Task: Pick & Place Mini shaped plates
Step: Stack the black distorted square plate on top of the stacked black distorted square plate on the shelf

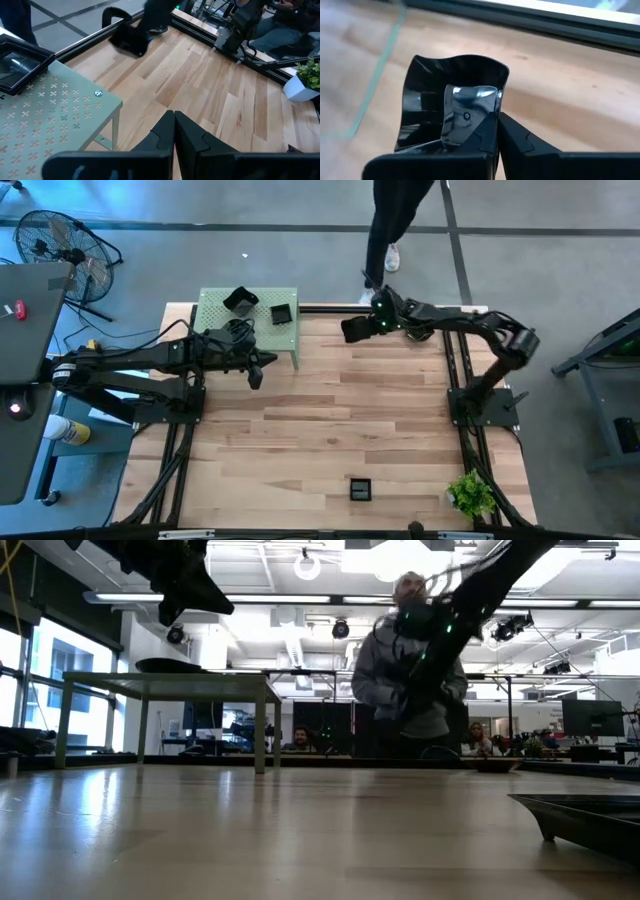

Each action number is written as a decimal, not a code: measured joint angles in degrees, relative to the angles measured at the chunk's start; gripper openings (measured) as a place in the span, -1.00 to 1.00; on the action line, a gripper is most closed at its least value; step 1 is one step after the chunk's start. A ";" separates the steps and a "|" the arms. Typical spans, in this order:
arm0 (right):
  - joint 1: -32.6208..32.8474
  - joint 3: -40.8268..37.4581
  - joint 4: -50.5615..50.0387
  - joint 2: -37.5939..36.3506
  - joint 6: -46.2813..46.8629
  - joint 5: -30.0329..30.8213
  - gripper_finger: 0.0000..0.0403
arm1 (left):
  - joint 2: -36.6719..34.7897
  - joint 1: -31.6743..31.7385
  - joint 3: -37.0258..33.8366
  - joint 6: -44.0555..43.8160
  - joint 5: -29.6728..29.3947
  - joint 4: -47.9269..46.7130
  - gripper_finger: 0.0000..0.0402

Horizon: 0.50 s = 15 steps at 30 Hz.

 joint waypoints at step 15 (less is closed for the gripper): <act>27.26 0.02 -6.43 -7.50 6.64 5.09 -0.98 | 0.00 0.01 0.00 0.00 0.02 -1.27 -1.00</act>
